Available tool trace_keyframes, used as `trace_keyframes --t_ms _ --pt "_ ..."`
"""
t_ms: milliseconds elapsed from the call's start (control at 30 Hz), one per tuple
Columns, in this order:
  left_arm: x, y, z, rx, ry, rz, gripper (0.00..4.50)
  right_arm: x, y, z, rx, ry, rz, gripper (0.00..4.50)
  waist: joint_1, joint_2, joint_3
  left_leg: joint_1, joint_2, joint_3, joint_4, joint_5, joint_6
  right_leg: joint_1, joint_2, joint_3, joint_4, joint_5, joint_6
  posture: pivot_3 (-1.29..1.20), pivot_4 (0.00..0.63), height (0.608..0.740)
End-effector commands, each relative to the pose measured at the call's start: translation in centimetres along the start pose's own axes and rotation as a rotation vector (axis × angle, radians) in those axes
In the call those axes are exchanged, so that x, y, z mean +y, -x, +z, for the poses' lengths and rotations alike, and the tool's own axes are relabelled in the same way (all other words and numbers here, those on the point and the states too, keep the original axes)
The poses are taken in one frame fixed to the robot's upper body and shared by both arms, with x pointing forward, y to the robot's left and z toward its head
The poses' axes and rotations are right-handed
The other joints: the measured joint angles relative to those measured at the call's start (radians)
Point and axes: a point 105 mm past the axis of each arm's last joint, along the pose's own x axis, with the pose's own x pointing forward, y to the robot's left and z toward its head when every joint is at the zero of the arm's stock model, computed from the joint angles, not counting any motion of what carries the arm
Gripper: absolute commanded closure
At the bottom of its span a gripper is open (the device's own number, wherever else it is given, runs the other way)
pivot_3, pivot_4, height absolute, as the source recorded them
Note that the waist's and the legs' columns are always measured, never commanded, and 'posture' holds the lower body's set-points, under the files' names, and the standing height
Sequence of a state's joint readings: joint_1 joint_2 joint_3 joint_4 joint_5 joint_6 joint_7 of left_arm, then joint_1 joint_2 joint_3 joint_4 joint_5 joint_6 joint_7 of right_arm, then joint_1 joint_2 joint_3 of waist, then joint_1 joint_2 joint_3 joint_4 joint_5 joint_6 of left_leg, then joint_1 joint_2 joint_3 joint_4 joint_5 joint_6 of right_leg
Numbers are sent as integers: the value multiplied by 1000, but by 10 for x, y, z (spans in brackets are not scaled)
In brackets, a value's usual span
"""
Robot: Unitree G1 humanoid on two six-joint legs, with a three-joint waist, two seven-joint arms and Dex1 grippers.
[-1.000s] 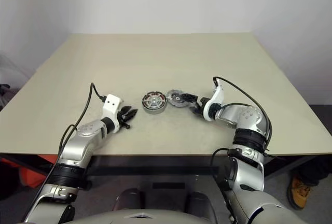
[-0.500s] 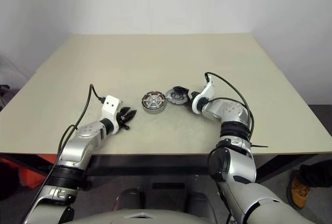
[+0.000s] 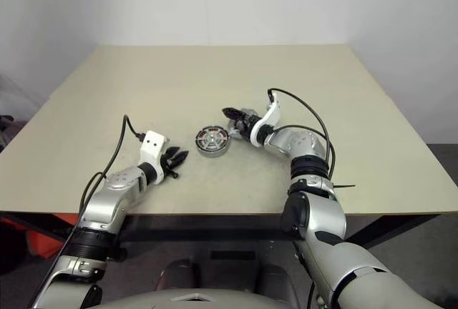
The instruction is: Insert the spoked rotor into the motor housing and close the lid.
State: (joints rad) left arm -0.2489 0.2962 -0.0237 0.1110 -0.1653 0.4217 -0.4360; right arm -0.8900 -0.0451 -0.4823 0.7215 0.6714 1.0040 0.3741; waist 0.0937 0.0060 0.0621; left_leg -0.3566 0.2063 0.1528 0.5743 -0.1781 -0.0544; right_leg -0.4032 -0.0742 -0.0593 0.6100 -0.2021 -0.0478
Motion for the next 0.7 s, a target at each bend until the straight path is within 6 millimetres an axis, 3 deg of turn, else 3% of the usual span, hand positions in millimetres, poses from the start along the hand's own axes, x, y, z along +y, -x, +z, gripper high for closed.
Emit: trace_keyframes --t_ms 33,267,700 --pt "7 3 13 -43 -21 20 2825 43 -3 -2 31 93 161 17 1 0 0 0 0 0 0 0 0 0 0 0 0 0 0 0 0 740" --pt "6 2 13 -43 -19 19 2825 42 -4 -18 80 205 135 17 2 0 0 0 0 0 -1 0 -1 0 0 0 -1 0 0 0 0 740" --pt "7 2 12 -39 -19 19 2825 31 -9 -19 55 360 67 17 1 0 0 0 0 0 -1 0 -1 0 0 0 -2 -1 1 0 0 740"
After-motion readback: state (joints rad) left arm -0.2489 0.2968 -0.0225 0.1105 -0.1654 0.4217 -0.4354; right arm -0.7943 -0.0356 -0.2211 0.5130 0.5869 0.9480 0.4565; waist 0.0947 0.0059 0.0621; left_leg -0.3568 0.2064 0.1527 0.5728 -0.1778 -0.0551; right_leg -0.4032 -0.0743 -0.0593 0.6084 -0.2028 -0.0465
